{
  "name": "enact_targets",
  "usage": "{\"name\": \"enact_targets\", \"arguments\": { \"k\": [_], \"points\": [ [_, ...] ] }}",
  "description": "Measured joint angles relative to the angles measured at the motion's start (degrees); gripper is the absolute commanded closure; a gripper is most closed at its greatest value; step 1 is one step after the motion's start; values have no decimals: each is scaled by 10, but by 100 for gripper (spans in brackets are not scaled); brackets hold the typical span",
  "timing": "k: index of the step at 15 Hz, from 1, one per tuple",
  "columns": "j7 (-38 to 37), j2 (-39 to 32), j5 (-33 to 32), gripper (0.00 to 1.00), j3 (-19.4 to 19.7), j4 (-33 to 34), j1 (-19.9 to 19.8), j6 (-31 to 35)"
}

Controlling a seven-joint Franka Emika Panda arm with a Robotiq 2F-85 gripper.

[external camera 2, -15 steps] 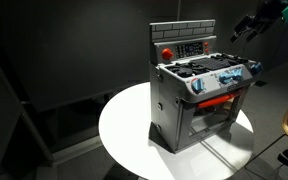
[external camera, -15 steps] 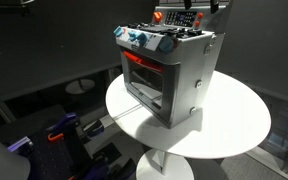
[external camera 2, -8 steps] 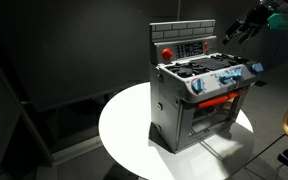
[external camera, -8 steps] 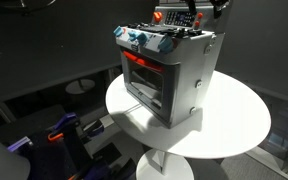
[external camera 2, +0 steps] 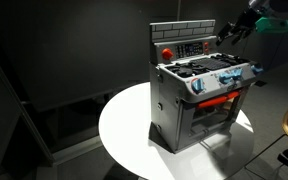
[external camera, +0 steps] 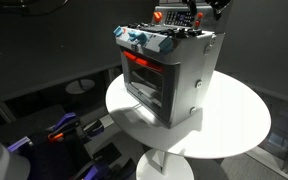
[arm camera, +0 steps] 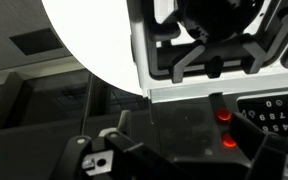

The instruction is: Press the top right orange button on the stove

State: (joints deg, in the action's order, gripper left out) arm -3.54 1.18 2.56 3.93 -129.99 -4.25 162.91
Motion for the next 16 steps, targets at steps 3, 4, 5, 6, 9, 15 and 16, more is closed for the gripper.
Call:
{"name": "enact_targets", "arguments": {
  "k": [3,4,5,6,9,15,16],
  "points": [
    [-26,-14,-23,0,-1,13,1,0],
    [-33,-17,-28,0,-1,17,2,0],
    [-40,-21,-33,0,-1,20,3,0],
    [-44,-25,-35,0,-2,24,4,0],
    [-59,-33,-44,0,-2,33,7,0],
    [-88,-47,-66,0,-2,50,9,0],
    [-93,-48,-69,0,-2,53,9,0]
  ]
}}
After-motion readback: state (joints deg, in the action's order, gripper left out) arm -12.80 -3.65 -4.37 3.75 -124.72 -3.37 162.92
